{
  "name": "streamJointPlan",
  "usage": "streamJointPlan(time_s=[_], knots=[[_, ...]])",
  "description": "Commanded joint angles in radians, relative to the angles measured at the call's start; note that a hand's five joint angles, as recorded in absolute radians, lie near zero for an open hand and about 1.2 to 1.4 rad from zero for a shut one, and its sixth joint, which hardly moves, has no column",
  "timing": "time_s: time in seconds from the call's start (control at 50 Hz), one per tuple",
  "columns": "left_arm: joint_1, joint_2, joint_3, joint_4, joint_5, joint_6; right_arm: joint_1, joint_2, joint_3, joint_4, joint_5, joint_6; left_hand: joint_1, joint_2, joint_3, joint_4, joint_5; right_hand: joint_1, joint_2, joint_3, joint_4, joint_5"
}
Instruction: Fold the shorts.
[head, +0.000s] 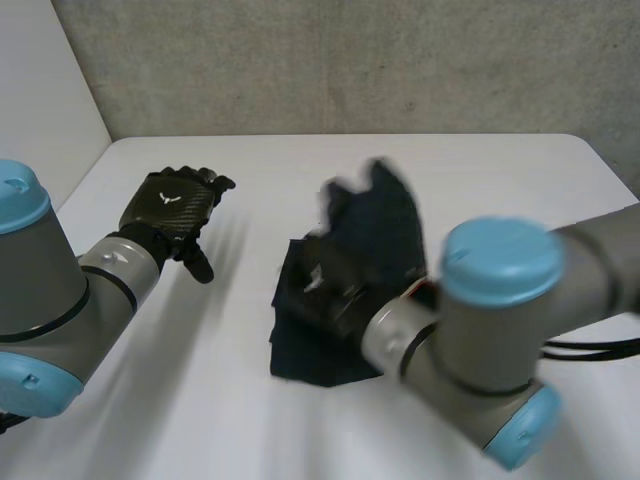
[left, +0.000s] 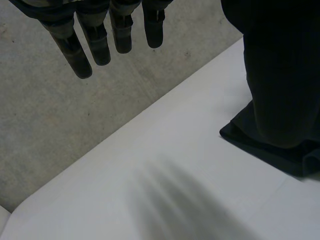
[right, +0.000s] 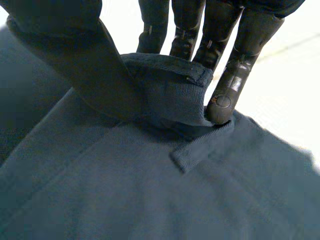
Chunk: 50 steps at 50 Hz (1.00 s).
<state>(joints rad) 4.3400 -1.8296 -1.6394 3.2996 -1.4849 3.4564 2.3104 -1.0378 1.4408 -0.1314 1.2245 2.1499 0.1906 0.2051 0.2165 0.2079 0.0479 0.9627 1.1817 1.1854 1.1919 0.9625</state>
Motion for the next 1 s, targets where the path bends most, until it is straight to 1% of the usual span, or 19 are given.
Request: streamJointPlan(time_s=[0.02,0.08,0.1,0.12,0.14,0.16,0.2,0.22,0.26,0.28,0.32,0.38,0.48,0.58,0.66,0.7,0.78,0.92,1.0], knots=[[0.000,-0.002,0.013,0.003,0.000,0.000,0.037,0.110,-0.039,0.000,-0.091,-0.033,-0.001,-0.015,-0.027,-0.018,-0.032,0.434,0.215,0.211,0.204,0.259],[-0.003,-0.004,0.029,0.015,0.000,0.000,0.038,0.099,-0.049,0.001,-0.068,0.010,0.002,-0.012,-0.024,-0.015,-0.030,0.365,0.146,0.142,0.136,0.190],[-0.007,-0.007,0.035,0.021,0.000,0.000,0.034,0.082,-0.051,0.001,-0.053,0.065,0.002,-0.012,-0.024,-0.015,-0.030,-0.246,-0.465,-0.469,-0.475,-0.421],[-0.008,-0.013,0.053,0.037,-0.002,0.000,0.030,0.067,-0.050,0.001,-0.048,0.111,0.005,-0.009,-0.021,-0.012,-0.027,-0.595,-0.814,-0.818,-0.824,-0.770],[-0.010,-0.014,0.062,0.043,-0.002,-0.002,0.029,0.050,-0.046,0.001,-0.045,0.146,0.002,-0.012,-0.024,-0.015,-0.029,-0.788,-1.007,-1.011,-1.017,-0.963],[-0.011,-0.016,0.073,0.048,-0.002,-0.003,0.024,-0.008,-0.037,0.000,-0.037,0.273,0.002,-0.012,-0.024,-0.015,-0.030,-0.788,-1.007,-1.011,-1.017,-0.963],[-0.022,-0.019,0.105,0.052,-0.002,-0.025,0.017,-0.071,-0.025,0.000,-0.033,0.405,0.002,-0.012,-0.024,-0.015,-0.030,-0.788,-1.007,-1.011,-1.017,-0.963],[-0.029,-0.020,0.121,0.052,-0.003,-0.045,-0.002,-0.130,-0.004,-0.002,-0.034,0.538,0.002,-0.012,-0.024,-0.015,-0.030,-0.788,-1.007,-1.011,-1.017,-0.963],[-0.060,-0.030,0.164,0.052,-0.003,-0.114,-0.028,-0.178,0.022,-0.013,-0.036,0.678,0.002,-0.012,-0.024,-0.015,-0.030,-0.788,-1.007,-1.011,-1.017,-0.963],[-0.069,-0.033,0.174,0.051,-0.005,-0.138,-0.063,-0.220,0.044,-0.020,-0.034,0.799,0.002,-0.012,-0.024,-0.015,-0.030,-0.788,-1.007,-1.011,-1.017,-0.963],[-0.100,-0.043,0.216,0.043,-0.005,-0.221,-0.114,-0.251,0.058,-0.023,-0.028,0.907,0.005,-0.009,-0.021,-0.012,-0.027,-0.788,-1.007,-1.011,-1.017,-0.963],[-0.125,-0.066,0.246,0.037,-0.002,-0.285,-0.216,-0.291,0.073,-0.005,-0.013,1.041,0.005,-0.009,-0.021,-0.012,-0.027,-0.788,-1.007,-1.011,-1.017,-0.963],[-0.204,-0.167,0.294,-0.038,-0.005,-0.312,-0.293,-0.260,0.058,0.084,0.029,1.055,0.011,-0.003,-0.015,-0.006,-0.021,-0.788,-1.007,-1.011,-1.017,-0.963],[-0.253,-0.287,0.340,-0.144,-0.017,-0.307,-0.292,-0.134,-0.025,0.171,0.058,1.024,0.011,-0.003,-0.015,-0.006,-0.021,-0.788,-1.007,-1.011,-1.017,-0.963],[-0.263,-0.361,0.365,-0.221,-0.073,-0.304,-0.290,0.000,-0.112,0.237,0.064,0.955,0.014,0.000,-0.012,-0.003,-0.018,-0.788,-1.007,-1.011,-1.017,-0.963],[-0.263,-0.396,0.372,-0.248,-0.139,-0.295,-0.289,0.044,-0.138,0.257,0.067,0.938,0.014,0.000,-0.012,-0.003,-0.018,-0.788,-1.007,-1.011,-1.017,-0.963],[-0.267,-0.428,0.372,-0.261,-0.215,-0.252,-0.286,0.131,-0.184,0.288,0.092,0.904,0.014,0.000,-0.012,-0.003,-0.018,-0.788,-1.007,-1.011,-1.017,-0.963],[-0.272,-0.451,0.348,-0.265,-0.230,-0.119,-0.284,0.200,-0.215,0.303,0.168,0.765,0.014,0.000,-0.012,-0.003,-0.018,-0.788,-1.007,-1.011,-1.017,-0.963],[-0.273,-0.419,0.339,-0.262,-0.224,-0.114,-0.284,0.171,-0.215,0.303,0.170,0.734,0.011,-0.003,-0.015,-0.006,-0.021,-0.788,-1.007,-1.011,-1.017,-0.963]])
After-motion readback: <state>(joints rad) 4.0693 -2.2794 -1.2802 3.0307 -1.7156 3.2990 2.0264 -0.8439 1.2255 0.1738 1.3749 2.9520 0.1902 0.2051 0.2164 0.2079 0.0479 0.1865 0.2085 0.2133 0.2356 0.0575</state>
